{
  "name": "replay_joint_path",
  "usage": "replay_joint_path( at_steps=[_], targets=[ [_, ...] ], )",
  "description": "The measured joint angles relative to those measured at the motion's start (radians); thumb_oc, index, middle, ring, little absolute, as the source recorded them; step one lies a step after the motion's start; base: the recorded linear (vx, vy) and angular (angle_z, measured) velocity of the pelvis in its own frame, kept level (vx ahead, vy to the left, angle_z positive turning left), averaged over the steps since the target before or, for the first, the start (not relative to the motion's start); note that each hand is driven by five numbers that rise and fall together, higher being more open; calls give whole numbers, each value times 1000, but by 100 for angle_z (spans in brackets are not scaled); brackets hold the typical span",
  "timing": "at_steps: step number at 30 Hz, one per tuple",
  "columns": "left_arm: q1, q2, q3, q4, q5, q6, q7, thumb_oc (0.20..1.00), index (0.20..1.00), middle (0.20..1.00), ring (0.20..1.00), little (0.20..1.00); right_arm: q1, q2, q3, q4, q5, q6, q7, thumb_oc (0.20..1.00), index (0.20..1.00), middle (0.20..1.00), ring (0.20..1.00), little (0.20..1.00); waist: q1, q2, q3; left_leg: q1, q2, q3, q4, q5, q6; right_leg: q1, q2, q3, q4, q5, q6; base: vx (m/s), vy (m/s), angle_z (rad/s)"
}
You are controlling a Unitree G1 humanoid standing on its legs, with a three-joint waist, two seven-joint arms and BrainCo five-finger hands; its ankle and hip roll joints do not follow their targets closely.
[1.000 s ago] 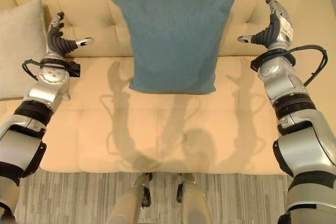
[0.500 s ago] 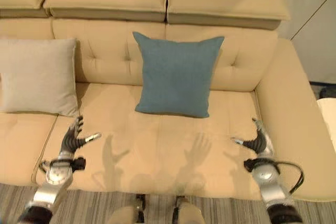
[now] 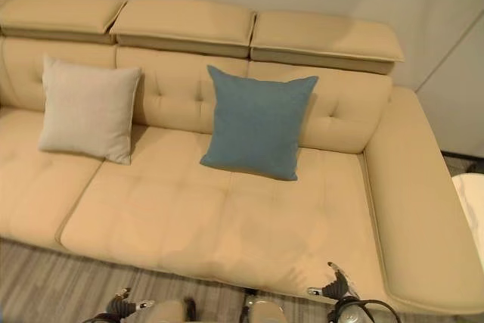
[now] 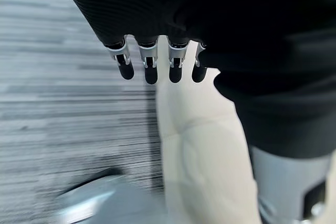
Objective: Pick up all the scattered cushions and arrange them neatly on the sofa.
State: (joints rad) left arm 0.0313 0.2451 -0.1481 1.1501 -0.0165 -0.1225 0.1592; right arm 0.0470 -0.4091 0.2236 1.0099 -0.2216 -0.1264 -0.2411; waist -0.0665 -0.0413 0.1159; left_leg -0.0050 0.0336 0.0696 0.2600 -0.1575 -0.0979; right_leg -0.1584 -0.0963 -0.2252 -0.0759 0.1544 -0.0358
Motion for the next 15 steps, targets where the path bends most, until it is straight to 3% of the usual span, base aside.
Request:
replay_joint_path(
  at_steps=[2,3,4,5,6,7,9,10,13,15],
  targets=[
    [-32,-20,-21,-29,8,-6,0,1000,1000,1000,1000,1000,-5,2,-11,37,0,2,0,1000,1000,1000,1000,1000,-17,35,-15,109,-26,-6,-216,-5,28,-30,12,2,-13,47,41,-207,263,27],
    [-59,-15,-46,-27,9,-11,0,1000,1000,1000,1000,1000,-21,22,-24,81,0,6,-1,1000,1000,1000,1000,1000,-23,30,-15,140,-53,-19,-313,20,82,-53,3,10,-15,85,50,-224,243,-1],
    [-66,-13,-49,-24,11,-13,1,1000,1000,1000,1000,1000,-51,54,-31,122,0,15,-3,1000,1000,1000,1000,1000,-20,-23,-4,143,-109,-21,-353,72,116,-82,-39,40,-15,101,87,-229,231,-26],
    [-65,-16,-50,-16,18,-9,2,1000,1000,1000,1000,1000,-66,69,-33,131,0,19,-6,1000,1000,1000,1000,1000,-18,-46,3,132,-129,-1,-353,93,132,-100,-59,54,-18,80,102,-158,157,-54],
    [-59,-16,-52,-15,30,-7,1,1000,1000,1000,1000,1000,-92,80,-33,154,0,26,-7,1000,1000,1000,1000,1000,-20,-42,4,109,-128,21,-351,102,160,-122,-58,57,-2,44,168,-152,140,-35],
    [-50,-13,-47,-16,32,-1,2,1000,1000,1000,1000,1000,-89,89,-33,159,0,32,-7,1000,1000,1000,1000,1000,-17,-30,9,89,-126,36,-352,109,181,-160,-57,42,52,48,172,-165,108,-59],
    [-25,-12,-45,-20,37,4,11,1000,1000,1000,1000,1000,-90,92,-26,167,0,46,-6,1000,1000,1000,1000,1000,22,13,24,63,-79,85,-350,126,190,-203,-16,-10,197,28,168,-297,106,-52],
    [-24,1,-49,-19,37,11,12,1000,1000,1000,1000,1000,-94,88,-19,183,0,47,-6,1000,1000,1000,1000,1000,24,13,28,25,-75,79,-320,150,196,-177,-38,-7,290,-34,202,-259,79,-2],
    [-51,26,-42,-11,39,12,16,1000,1000,1000,1000,1000,-122,71,-16,186,1,58,-4,1000,1000,1000,1000,1000,63,46,62,11,-51,83,-314,177,196,-39,-55,77,374,-215,222,-166,-31,-1],
    [-61,29,-40,2,38,10,19,1000,1000,1000,1000,1000,-122,75,-16,185,2,57,-2,1000,1000,1000,1000,1000,72,57,54,0,-28,78,-319,193,177,-6,-44,95,401,-260,234,-17,-103,-3]
  ],
)
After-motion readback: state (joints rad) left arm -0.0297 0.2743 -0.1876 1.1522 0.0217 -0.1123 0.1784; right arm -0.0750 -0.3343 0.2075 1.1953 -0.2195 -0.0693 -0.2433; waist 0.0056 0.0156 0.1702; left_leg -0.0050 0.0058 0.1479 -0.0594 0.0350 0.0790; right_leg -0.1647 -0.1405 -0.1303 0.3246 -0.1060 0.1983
